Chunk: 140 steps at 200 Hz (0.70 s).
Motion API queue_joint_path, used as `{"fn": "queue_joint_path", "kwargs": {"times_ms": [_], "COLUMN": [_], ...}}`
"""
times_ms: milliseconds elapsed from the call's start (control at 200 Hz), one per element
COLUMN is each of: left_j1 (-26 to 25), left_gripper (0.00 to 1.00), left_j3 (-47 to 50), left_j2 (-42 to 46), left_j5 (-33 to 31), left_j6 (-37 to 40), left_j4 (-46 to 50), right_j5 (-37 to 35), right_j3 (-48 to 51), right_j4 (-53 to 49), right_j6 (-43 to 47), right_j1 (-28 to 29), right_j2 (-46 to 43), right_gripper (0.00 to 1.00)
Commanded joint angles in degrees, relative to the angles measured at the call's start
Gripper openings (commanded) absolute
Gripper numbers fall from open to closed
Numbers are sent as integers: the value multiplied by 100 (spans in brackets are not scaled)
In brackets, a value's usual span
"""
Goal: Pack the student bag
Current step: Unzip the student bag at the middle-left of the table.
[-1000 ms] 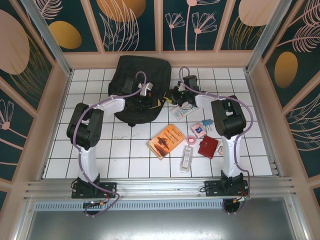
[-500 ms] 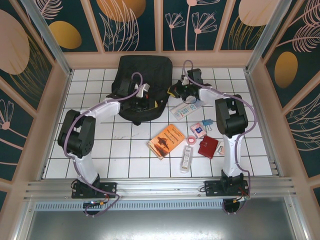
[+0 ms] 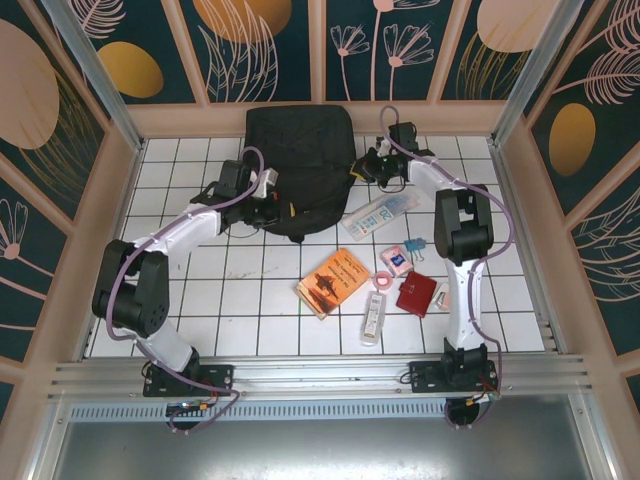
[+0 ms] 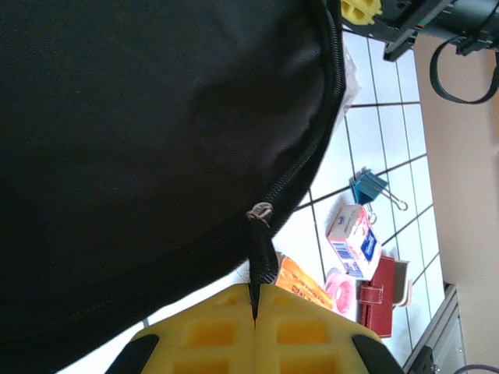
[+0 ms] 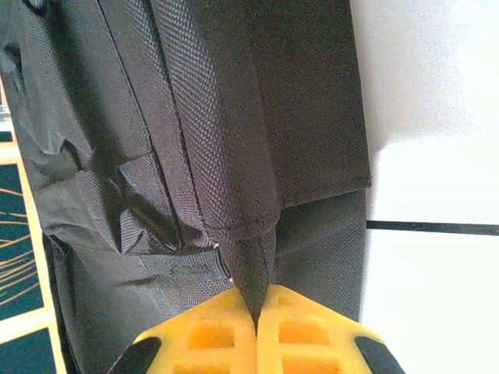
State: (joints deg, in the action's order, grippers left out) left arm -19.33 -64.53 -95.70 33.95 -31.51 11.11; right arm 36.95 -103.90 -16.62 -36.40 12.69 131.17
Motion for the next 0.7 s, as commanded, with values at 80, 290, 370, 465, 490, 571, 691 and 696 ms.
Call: {"fn": "queue_joint_path", "kwargs": {"times_ms": [80,290,370,465,490,571,691,696], "left_j1": [61,79,54,-145,-202,-354,-514,-521], "left_gripper": [0,0,0,0,0,0,0,0], "left_j3": [146,690,1015,1222,1253,1348,1478,1483], "left_j2": [244,655,853,987,992,1005,1042,1048], "left_j5": [-138,-170,14,69,83,117,225,230], "left_j6": [208,165,22,-7,-6,-60,-182,-190], "left_j4": [179,34,-232,-381,-390,-490,-713,-728], "right_j5": [-566,-697,-398,-30,21,175,369,376], "right_j3": [-338,-962,-1457,-2289,-2489,-2869,-2943,-2943], "right_j4": [-234,-560,-701,-1062,-1162,-1264,-1053,-1044], "right_j6": [359,448,496,701,756,875,865,864], "right_j1": [-144,-280,-226,-33,30,220,415,426], "right_j2": [221,559,882,1357,1463,1675,1727,1727], "right_gripper": [0,4,9,12,12,15,21,21]}}
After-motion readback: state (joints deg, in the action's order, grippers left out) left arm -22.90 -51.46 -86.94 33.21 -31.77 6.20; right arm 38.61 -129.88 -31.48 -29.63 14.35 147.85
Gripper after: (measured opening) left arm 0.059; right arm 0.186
